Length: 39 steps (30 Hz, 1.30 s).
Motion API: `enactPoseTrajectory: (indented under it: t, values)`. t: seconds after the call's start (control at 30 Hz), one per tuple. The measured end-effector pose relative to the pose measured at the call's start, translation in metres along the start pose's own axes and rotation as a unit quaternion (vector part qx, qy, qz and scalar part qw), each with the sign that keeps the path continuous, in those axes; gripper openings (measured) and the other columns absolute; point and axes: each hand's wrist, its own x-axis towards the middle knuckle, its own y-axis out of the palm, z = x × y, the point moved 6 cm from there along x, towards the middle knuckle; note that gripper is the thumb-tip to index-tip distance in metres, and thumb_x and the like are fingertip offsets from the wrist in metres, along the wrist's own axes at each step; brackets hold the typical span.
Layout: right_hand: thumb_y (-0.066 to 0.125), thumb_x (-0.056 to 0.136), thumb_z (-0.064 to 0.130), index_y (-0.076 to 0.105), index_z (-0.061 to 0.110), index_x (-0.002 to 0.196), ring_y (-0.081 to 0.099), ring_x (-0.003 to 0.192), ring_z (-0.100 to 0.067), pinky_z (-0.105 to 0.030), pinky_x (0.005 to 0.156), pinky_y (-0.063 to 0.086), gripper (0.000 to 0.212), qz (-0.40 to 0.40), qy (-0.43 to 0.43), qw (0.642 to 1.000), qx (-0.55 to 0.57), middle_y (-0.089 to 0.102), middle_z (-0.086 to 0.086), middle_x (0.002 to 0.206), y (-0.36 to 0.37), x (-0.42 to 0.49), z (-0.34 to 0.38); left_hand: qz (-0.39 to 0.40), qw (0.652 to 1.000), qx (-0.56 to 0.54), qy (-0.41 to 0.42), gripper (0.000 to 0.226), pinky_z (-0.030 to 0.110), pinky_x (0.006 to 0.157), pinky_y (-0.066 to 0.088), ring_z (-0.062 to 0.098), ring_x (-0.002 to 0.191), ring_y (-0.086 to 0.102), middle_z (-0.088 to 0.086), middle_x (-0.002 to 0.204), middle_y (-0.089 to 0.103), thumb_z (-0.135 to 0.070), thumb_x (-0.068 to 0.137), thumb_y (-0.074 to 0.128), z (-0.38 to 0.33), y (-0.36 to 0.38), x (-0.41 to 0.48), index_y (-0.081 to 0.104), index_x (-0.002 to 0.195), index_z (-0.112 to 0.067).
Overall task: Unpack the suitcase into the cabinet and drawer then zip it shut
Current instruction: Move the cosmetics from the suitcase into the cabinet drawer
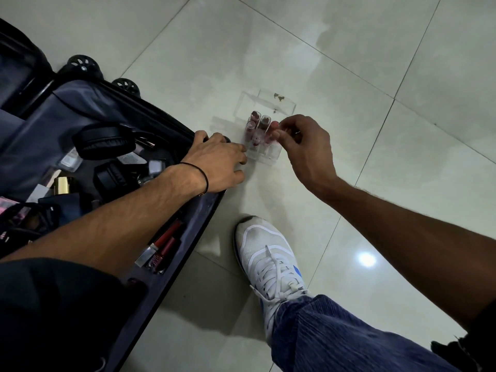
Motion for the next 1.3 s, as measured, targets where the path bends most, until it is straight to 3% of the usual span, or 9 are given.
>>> enactPoseTrajectory:
  t: [0.23, 0.4, 0.63, 0.83, 0.9, 1.0, 1.07, 1.17, 1.3]
  values:
    - [0.059, 0.094, 0.029, 0.064, 0.017, 0.097, 0.062, 0.083, -0.018, -0.041, 0.077, 0.051, 0.013, 0.022, -0.040, 0.996, -0.078, 0.068, 0.002, 0.090, 0.007, 0.015, 0.005, -0.006, 1.000, -0.001, 0.000, 0.035, 0.045, 0.099, 0.021, 0.021, 0.133, 0.036, -0.019, 0.152, 0.036, -0.043, 0.091, 0.046, 0.001, 0.001, 0.001, 0.060, 0.123, -0.037]
    - [0.062, 0.093, 0.020, 0.062, 0.013, 0.103, 0.058, 0.078, -0.019, -0.042, 0.075, 0.051, 0.012, 0.067, -0.060, 0.991, -0.101, 0.065, 0.000, 0.093, 0.014, 0.012, 0.002, -0.009, 1.000, -0.004, 0.000, 0.036, 0.044, 0.099, 0.020, 0.021, 0.133, 0.036, -0.019, 0.152, 0.036, -0.045, 0.091, 0.046, 0.002, 0.002, 0.002, 0.060, 0.123, -0.038]
    - [0.052, 0.096, 0.014, 0.054, 0.017, 0.109, 0.060, 0.069, -0.022, -0.039, 0.063, 0.051, 0.013, 0.050, -0.051, 0.994, -0.086, 0.064, 0.000, 0.087, 0.012, 0.006, 0.000, -0.012, 1.000, -0.003, 0.001, 0.037, 0.044, 0.100, 0.021, 0.020, 0.133, 0.035, -0.018, 0.153, 0.035, -0.044, 0.092, 0.045, 0.001, 0.002, 0.001, 0.058, 0.125, -0.038]
    - [0.051, 0.090, 0.009, 0.048, 0.015, 0.108, 0.055, 0.070, -0.018, -0.026, 0.056, 0.037, 0.020, -0.001, 0.062, 0.997, -0.043, 0.056, 0.005, 0.083, -0.001, -0.011, -0.025, -0.016, 1.000, -0.020, -0.004, 0.038, 0.043, 0.100, 0.019, 0.018, 0.133, 0.034, -0.019, 0.153, 0.035, -0.044, 0.091, 0.046, 0.002, 0.002, 0.000, 0.059, 0.126, -0.038]
    - [0.053, 0.088, 0.011, 0.048, 0.014, 0.109, 0.057, 0.073, -0.017, -0.028, 0.057, 0.042, 0.022, 0.018, 0.128, 0.991, -0.040, 0.056, 0.005, 0.082, -0.001, -0.016, -0.040, -0.016, 1.000, -0.018, -0.004, 0.038, 0.042, 0.100, 0.019, 0.018, 0.133, 0.034, -0.019, 0.153, 0.035, -0.044, 0.091, 0.047, 0.002, 0.002, 0.001, 0.058, 0.127, -0.038]
    - [0.058, 0.086, 0.018, 0.049, 0.014, 0.108, 0.066, 0.081, -0.027, -0.043, 0.070, 0.055, 0.024, 0.053, 0.201, 0.978, -0.003, 0.063, -0.003, 0.087, 0.004, -0.017, -0.058, -0.020, 0.999, -0.030, -0.007, 0.036, 0.041, 0.100, 0.017, 0.017, 0.132, 0.036, -0.019, 0.152, 0.038, -0.044, 0.092, 0.047, 0.003, 0.002, 0.002, 0.059, 0.125, -0.037]
    - [0.059, 0.086, 0.017, 0.050, 0.011, 0.109, 0.066, 0.072, -0.024, -0.040, 0.066, 0.055, 0.024, 0.049, 0.234, 0.971, 0.019, 0.065, -0.006, 0.087, 0.004, -0.012, -0.065, -0.028, 0.999, -0.045, -0.010, 0.034, 0.041, 0.101, 0.018, 0.016, 0.131, 0.038, -0.019, 0.149, 0.042, -0.044, 0.092, 0.047, 0.004, 0.002, 0.004, 0.060, 0.122, -0.036]
    - [0.057, 0.089, 0.013, 0.052, 0.007, 0.107, 0.062, 0.063, -0.019, -0.030, 0.054, 0.050, 0.020, 0.041, 0.256, 0.964, 0.056, 0.066, -0.008, 0.086, 0.003, -0.001, -0.068, -0.047, 0.996, -0.072, -0.018, 0.030, 0.038, 0.099, 0.018, 0.014, 0.126, 0.043, -0.019, 0.140, 0.052, -0.043, 0.091, 0.048, 0.006, 0.001, 0.005, 0.062, 0.117, -0.036]
    - [0.052, 0.094, 0.014, 0.053, 0.007, 0.101, 0.063, 0.064, -0.021, -0.031, 0.056, 0.050, 0.010, 0.041, 0.245, 0.965, 0.078, 0.066, -0.008, 0.085, 0.001, 0.022, -0.065, -0.071, 0.993, -0.088, -0.035, 0.029, 0.035, 0.094, 0.017, 0.014, 0.120, 0.047, -0.017, 0.134, 0.056, -0.041, 0.090, 0.049, 0.008, 0.000, 0.006, 0.063, 0.114, -0.035]
